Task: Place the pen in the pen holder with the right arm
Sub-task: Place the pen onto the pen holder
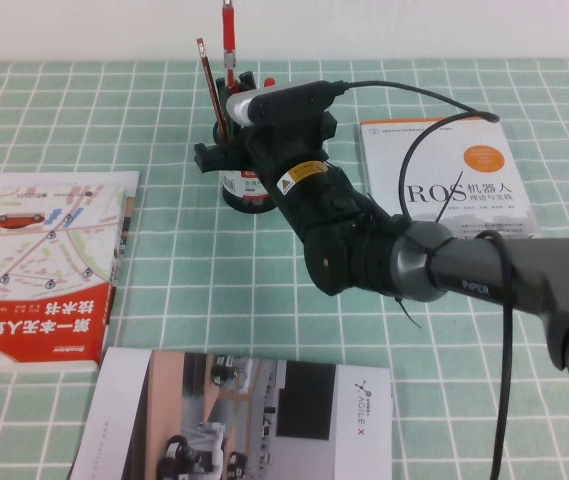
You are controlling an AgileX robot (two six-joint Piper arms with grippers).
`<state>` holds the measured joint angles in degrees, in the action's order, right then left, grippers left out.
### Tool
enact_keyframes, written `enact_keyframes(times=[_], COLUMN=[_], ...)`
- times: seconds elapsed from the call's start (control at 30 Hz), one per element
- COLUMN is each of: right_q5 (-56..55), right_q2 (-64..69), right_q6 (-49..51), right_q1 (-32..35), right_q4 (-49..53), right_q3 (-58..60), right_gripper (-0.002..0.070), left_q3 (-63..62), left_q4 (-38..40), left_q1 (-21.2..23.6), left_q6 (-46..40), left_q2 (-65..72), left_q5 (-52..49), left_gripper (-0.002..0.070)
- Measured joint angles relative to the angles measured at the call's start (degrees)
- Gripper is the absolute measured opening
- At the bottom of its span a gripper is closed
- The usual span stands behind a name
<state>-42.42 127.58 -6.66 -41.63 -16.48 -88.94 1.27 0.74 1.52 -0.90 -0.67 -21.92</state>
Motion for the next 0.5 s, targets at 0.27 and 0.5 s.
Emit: enact_keyframes(times=[0.27,0.5], right_q5=[2.7,6.1], right_q2=[1.8,2.9], right_q6=[-3.2,-5.2], right_q1=[0.5,0.6], right_q4=[-1.9,-2.5], right_q3=[-1.9,-2.9], right_gripper=[0.0094,0.0094], left_q3=[0.0,0.0], left_q4=[0.0,0.0], left_q1=[0.0,0.0], left_q6=[0.0,0.0], left_q2=[0.0,0.0], left_q5=[0.0,0.0], left_gripper=[-0.0004,-0.0004])
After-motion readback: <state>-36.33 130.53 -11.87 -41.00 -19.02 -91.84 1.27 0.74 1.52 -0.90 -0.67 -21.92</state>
